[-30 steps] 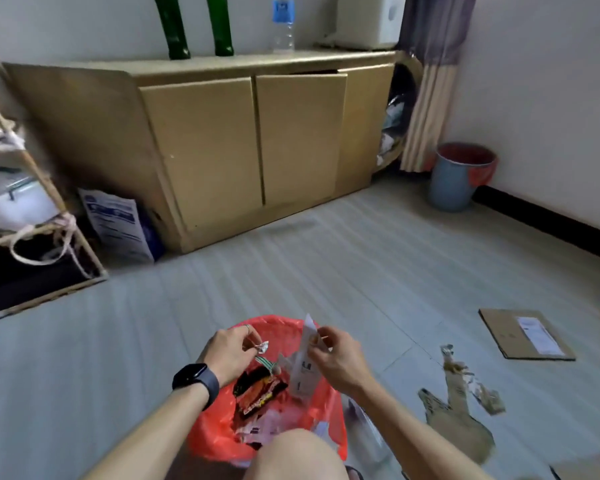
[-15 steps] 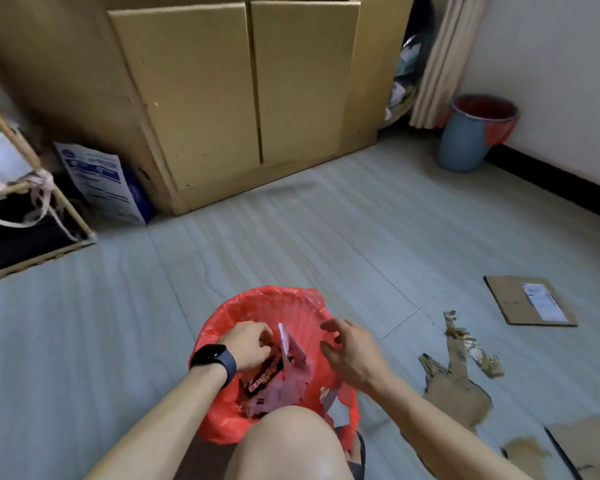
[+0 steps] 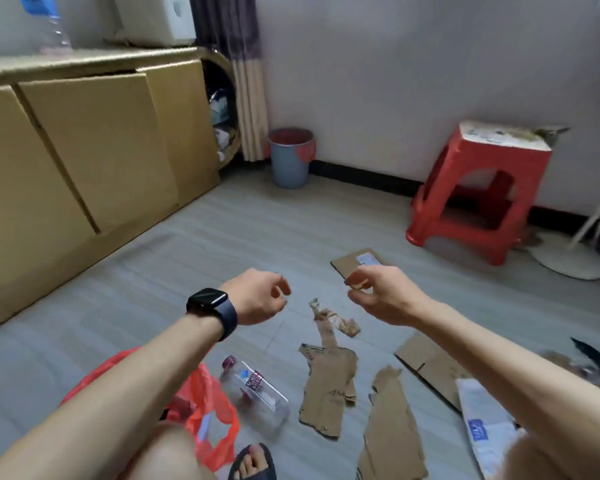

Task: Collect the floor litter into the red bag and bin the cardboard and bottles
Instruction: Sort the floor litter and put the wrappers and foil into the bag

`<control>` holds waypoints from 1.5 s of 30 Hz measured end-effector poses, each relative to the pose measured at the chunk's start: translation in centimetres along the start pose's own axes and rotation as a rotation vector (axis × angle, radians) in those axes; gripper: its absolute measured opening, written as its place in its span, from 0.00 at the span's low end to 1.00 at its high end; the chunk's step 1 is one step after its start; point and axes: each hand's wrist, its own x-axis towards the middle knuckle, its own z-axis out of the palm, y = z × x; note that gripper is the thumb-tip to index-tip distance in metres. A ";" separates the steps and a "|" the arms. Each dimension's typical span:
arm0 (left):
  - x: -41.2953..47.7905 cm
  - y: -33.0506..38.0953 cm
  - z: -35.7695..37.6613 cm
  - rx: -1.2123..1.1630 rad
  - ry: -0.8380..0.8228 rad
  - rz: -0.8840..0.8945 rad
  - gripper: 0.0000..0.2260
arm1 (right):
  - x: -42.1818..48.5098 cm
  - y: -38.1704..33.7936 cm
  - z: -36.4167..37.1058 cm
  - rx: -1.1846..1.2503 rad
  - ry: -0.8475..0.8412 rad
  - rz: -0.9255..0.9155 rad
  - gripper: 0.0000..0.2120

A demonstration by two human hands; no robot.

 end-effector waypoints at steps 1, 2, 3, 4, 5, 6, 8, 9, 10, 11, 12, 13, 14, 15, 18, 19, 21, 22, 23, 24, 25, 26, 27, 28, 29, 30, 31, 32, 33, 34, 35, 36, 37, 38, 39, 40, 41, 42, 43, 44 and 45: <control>0.7 2.0 0.0 0.017 -0.021 0.033 0.12 | -1.0 1.4 -1.3 0.030 0.046 0.038 0.11; 1.7 4.6 0.5 0.042 -0.042 0.082 0.12 | -2.7 3.4 -2.7 0.065 0.099 0.092 0.11; 2.6 6.8 1.1 0.067 -0.056 0.117 0.12 | -4.3 5.2 -3.8 0.099 0.140 0.140 0.10; 3.1 8.1 1.7 0.072 -0.068 0.142 0.12 | -5.5 6.5 -4.4 0.125 0.165 0.174 0.10; 3.7 9.7 2.5 0.070 -0.089 0.168 0.12 | -7.0 7.8 -5.1 0.151 0.187 0.218 0.10; 4.2 11.0 3.4 0.072 -0.114 0.191 0.12 | -8.3 9.3 -5.6 0.179 0.209 0.264 0.10; 5.4 14.3 5.9 0.119 -0.166 0.253 0.12 | -11.7 12.7 -6.6 0.228 0.267 0.368 0.10; 5.9 15.8 7.1 0.153 -0.189 0.287 0.12 | -13.4 14.3 -6.8 0.238 0.294 0.420 0.10; 6.2 16.6 8.0 0.179 -0.206 0.304 0.12 | -14.5 15.5 -6.8 0.251 0.317 0.457 0.09; 6.8 18.2 9.4 0.203 -0.229 0.334 0.12 | -16.3 17.3 -6.7 0.259 0.342 0.515 0.09; 7.2 18.7 10.2 0.212 -0.242 0.335 0.12 | -17.2 18.3 -6.3 0.260 0.357 0.548 0.09; 8.0 19.7 11.3 0.216 -0.261 0.350 0.12 | -18.4 19.7 -5.9 0.257 0.365 0.596 0.10; 8.6 20.3 12.2 0.213 -0.278 0.350 0.12 | -19.2 20.7 -5.1 0.254 0.366 0.628 0.10; 9.7 21.2 13.3 0.212 -0.293 0.366 0.12 | -20.1 22.0 -4.4 0.262 0.357 0.669 0.10; 12.2 23.0 15.8 0.195 -0.342 0.377 0.12 | -21.0 25.1 -1.6 0.268 0.308 0.746 0.11; 13.1 23.3 16.8 0.191 -0.360 0.380 0.12 | -21.0 26.0 -0.6 0.274 0.287 0.768 0.11; 15.1 23.9 19.1 0.180 -0.398 0.389 0.13 | -20.7 28.0 1.6 0.289 0.248 0.815 0.10; 16.0 24.2 20.0 0.177 -0.419 0.389 0.13 | -20.4 28.8 2.8 0.293 0.227 0.835 0.10; 17.3 24.4 21.3 0.174 -0.439 0.393 0.13 | -20.1 30.0 3.9 0.294 0.202 0.854 0.10; 18.1 24.4 22.2 0.173 -0.453 0.387 0.13 | -19.8 30.7 4.9 0.298 0.181 0.863 0.11; 19.6 24.4 23.7 0.173 -0.472 0.383 0.13 | -19.3 32.1 6.0 0.312 0.154 0.880 0.11; 20.5 24.3 24.6 0.178 -0.485 0.372 0.14 | -18.9 32.9 6.8 0.322 0.138 0.885 0.12; 21.5 24.2 25.3 0.186 -0.496 0.364 0.14 | -18.6 33.6 7.3 0.326 0.119 0.892 0.12; 23.1 24.1 26.9 0.189 -0.512 0.354 0.14 | -17.9 35.2 8.2 0.328 0.106 0.903 0.13; 24.5 23.9 28.2 0.193 -0.524 0.346 0.14 | -17.4 36.5 8.9 0.325 0.095 0.914 0.13; 25.8 23.8 29.3 0.193 -0.530 0.338 0.14 | -16.9 37.6 9.4 0.319 0.088 0.923 0.14; 27.1 23.7 30.6 0.195 -0.528 0.332 0.15 | -16.4 39.0 9.9 0.305 0.088 0.939 0.15; 28.4 23.8 31.6 0.195 -0.522 0.330 0.15 | -15.8 40.4 10.4 0.293 0.094 0.951 0.16; 30.0 23.9 33.1 0.198 -0.521 0.331 0.15 | -15.0 42.2 10.9 0.279 0.102 0.964 0.16; 31.3 24.0 34.1 0.196 -0.514 0.325 0.16 | -14.3 43.8 11.2 0.269 0.121 0.978 0.16; 32.8 24.1 35.3 0.188 -0.513 0.318 0.17 | -13.2 45.6 11.5 0.257 0.143 0.993 0.17; 34.0 24.2 36.2 0.177 -0.506 0.309 0.18 | -12.4 47.0 11.5 0.245 0.169 1.010 0.17; 35.4 24.3 37.3 0.172 -0.498 0.305 0.20 | -11.4 48.8 11.7 0.230 0.188 1.025 0.17; 36.8 24.4 38.4 0.175 -0.490 0.299 0.21 | -10.4 50.6 11.9 0.213 0.198 1.037 0.17; 38.0 24.6 39.3 0.184 -0.484 0.294 0.23 | -9.5 52.0 12.1 0.196 0.196 1.047 0.17; 39.1 24.9 40.1 0.190 -0.481 0.286 0.24 | -8.6 53.5 12.2 0.188 0.180 1.059 0.18; 40.3 24.9 41.1 0.198 -0.482 0.271 0.25 | -7.5 54.8 12.8 0.186 0.148 1.078 0.19; 41.2 25.1 41.8 0.202 -0.478 0.261 0.27 | -6.8 55.8 13.1 0.181 0.113 1.097 0.20; 41.9 25.2 42.4 0.203 -0.469 0.255 0.28 | -6.2 56.5 13.5 0.170 0.076 1.115 0.21; 42.7 25.2 43.2 0.201 -0.454 0.256 0.28 | -5.7 57.1 14.2 0.153 0.049 1.132 0.21; 43.4 25.2 43.8 0.198 -0.433 0.266 0.29 | -5.5 57.4 14.7 0.128 0.041 1.148 0.21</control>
